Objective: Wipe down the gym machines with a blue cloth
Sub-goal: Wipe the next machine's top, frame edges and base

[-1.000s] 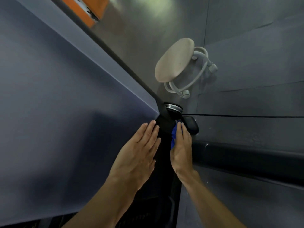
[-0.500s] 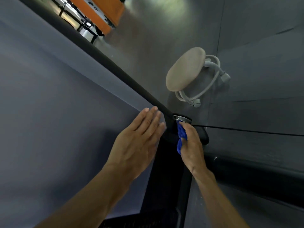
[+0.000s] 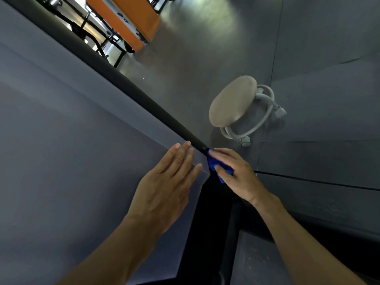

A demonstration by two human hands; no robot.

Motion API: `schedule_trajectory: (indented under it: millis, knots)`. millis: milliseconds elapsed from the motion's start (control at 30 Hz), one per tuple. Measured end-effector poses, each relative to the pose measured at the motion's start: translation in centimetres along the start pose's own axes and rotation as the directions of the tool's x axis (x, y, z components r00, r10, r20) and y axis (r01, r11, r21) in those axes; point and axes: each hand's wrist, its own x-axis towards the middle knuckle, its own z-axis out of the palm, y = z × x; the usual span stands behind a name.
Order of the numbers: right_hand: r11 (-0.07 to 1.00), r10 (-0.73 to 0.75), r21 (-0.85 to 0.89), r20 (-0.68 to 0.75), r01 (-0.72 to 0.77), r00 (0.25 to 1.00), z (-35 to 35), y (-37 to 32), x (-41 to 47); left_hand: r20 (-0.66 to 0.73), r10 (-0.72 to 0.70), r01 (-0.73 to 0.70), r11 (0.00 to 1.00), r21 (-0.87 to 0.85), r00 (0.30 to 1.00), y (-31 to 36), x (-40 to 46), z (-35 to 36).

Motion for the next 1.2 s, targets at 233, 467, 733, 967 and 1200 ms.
schedule_trajectory:
  millis: [233,467,733,967,1200]
  knots:
    - [0.969,-0.24,-0.058,0.035,0.242,0.97,-0.7,-5.2,6.4,-0.038,-0.036,0.036,0.999,0.017,0.999,-1.7,-1.5,-0.6]
    - [0.887,-0.355,-0.292,0.064,0.357,0.933,-0.7,-4.6,7.7,-0.059,-0.01,0.009,1.0,-0.027,0.998,-2.1,-1.5,-0.2]
    - [0.679,-0.573,-0.425,0.202,0.599,0.794,-1.1,-3.3,7.7,-0.088,0.003,-0.004,1.0,-0.016,0.996,-2.0,-1.3,0.2]
    - [0.588,-0.651,-0.463,0.214,0.663,0.728,-1.6,-3.4,9.1,-0.129,-0.009,0.01,1.0,0.01,0.992,-2.0,-1.1,0.6]
    - [0.614,-0.518,-0.461,0.376,0.64,0.768,-2.4,2.3,7.4,-0.149,-0.001,0.013,0.997,0.073,0.989,-1.9,-1.3,0.2]
